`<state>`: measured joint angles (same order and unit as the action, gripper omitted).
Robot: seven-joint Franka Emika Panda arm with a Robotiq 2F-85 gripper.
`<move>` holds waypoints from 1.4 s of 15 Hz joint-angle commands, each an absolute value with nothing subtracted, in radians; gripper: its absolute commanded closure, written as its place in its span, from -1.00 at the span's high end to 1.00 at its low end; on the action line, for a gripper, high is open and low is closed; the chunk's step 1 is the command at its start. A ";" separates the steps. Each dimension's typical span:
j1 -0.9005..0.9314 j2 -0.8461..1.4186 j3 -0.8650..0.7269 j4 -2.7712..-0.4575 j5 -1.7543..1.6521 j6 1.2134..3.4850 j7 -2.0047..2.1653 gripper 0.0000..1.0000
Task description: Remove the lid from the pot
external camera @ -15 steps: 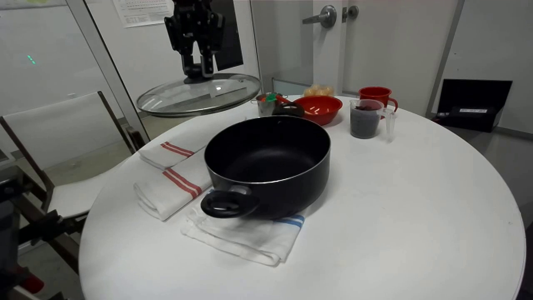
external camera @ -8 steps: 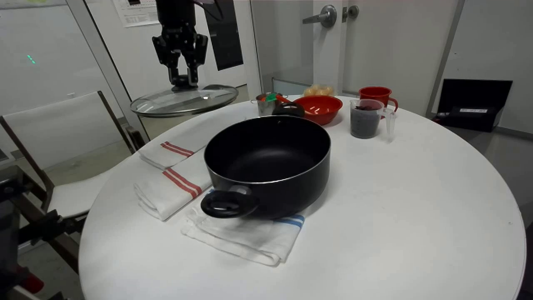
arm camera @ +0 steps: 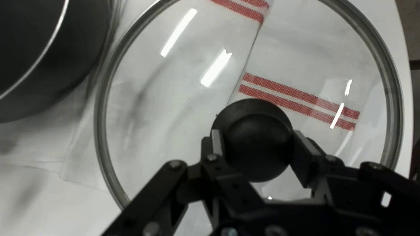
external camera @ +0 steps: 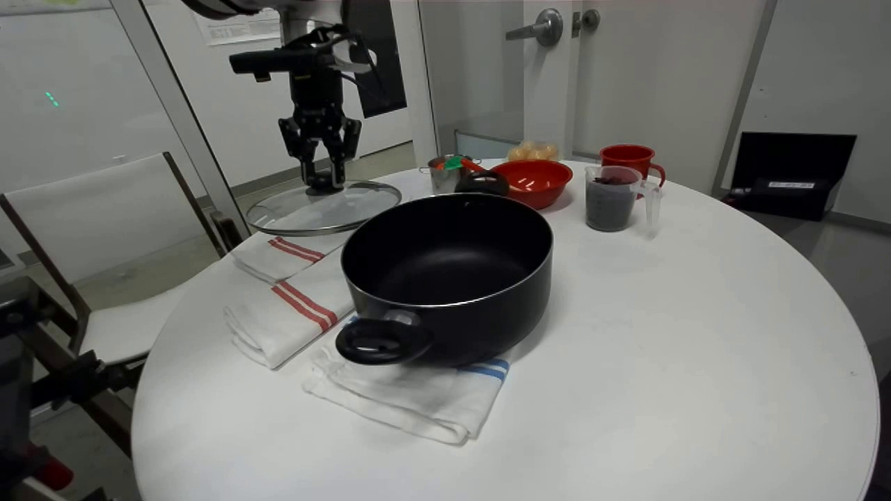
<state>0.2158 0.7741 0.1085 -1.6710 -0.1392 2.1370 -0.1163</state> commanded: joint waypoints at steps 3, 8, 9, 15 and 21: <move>0.218 0.925 0.100 -1.523 -0.155 2.169 -0.120 -0.50; 0.227 0.968 0.091 -1.517 -0.188 2.236 -0.127 -0.50; 0.228 0.962 0.090 -1.522 -0.195 2.238 -0.126 -0.50; 0.211 0.882 0.112 -1.607 -0.184 2.280 -0.135 0.94; 0.188 0.671 0.166 -1.806 -0.153 2.314 -0.154 1.00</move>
<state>0.2119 0.8201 0.1321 -1.6404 -0.1782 2.2726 -0.1223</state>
